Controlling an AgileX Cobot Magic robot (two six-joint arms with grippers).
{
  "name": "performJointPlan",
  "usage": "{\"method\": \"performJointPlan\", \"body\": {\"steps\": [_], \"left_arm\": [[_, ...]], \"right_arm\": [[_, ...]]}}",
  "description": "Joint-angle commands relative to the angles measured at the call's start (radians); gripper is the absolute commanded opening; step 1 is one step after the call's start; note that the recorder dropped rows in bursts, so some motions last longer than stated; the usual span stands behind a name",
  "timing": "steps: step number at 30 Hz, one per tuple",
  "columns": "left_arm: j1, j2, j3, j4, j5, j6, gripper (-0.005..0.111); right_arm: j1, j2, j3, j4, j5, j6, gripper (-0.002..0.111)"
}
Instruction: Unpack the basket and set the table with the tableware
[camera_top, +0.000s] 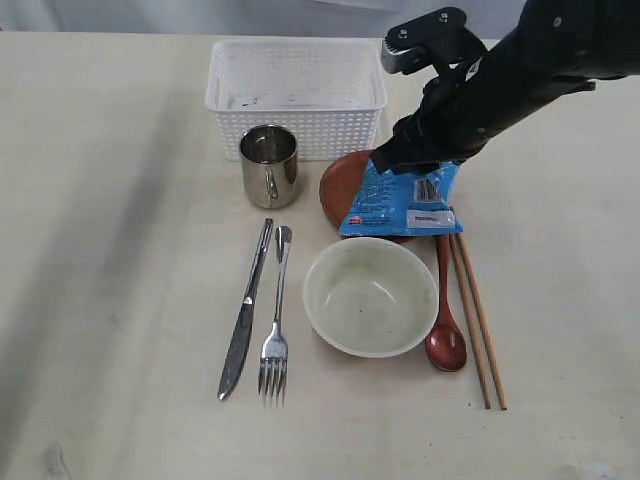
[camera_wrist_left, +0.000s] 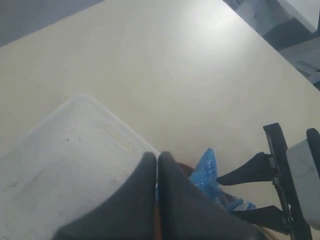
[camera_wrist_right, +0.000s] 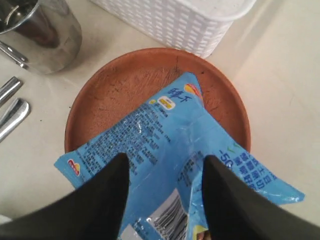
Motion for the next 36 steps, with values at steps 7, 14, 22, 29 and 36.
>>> {"method": "performJointPlan", "body": {"steps": [7,14,22,29,36], "left_arm": [[0.000,-0.010,0.000,-0.008,0.003,-0.009,0.001],[0.000,-0.010,0.000,-0.008,0.003,-0.009,0.001],[0.000,-0.010,0.000,-0.008,0.003,-0.009,0.001],[0.000,-0.010,0.000,-0.015,0.003,-0.008,0.001],[0.000,-0.010,0.000,-0.026,0.003,-0.008,0.001]], "right_arm": [[-0.012,0.044,-0.052,-0.013,0.052,0.058,0.000],[-0.012,0.165,-0.052,-0.013,0.027,0.067,0.000],[-0.012,0.185,-0.052,0.013,-0.032,0.069,0.000],[-0.003,0.185,-0.058,0.060,-0.047,0.027,0.000],[0.034,0.186,-0.064,0.078,-0.076,-0.001,0.000]]}}
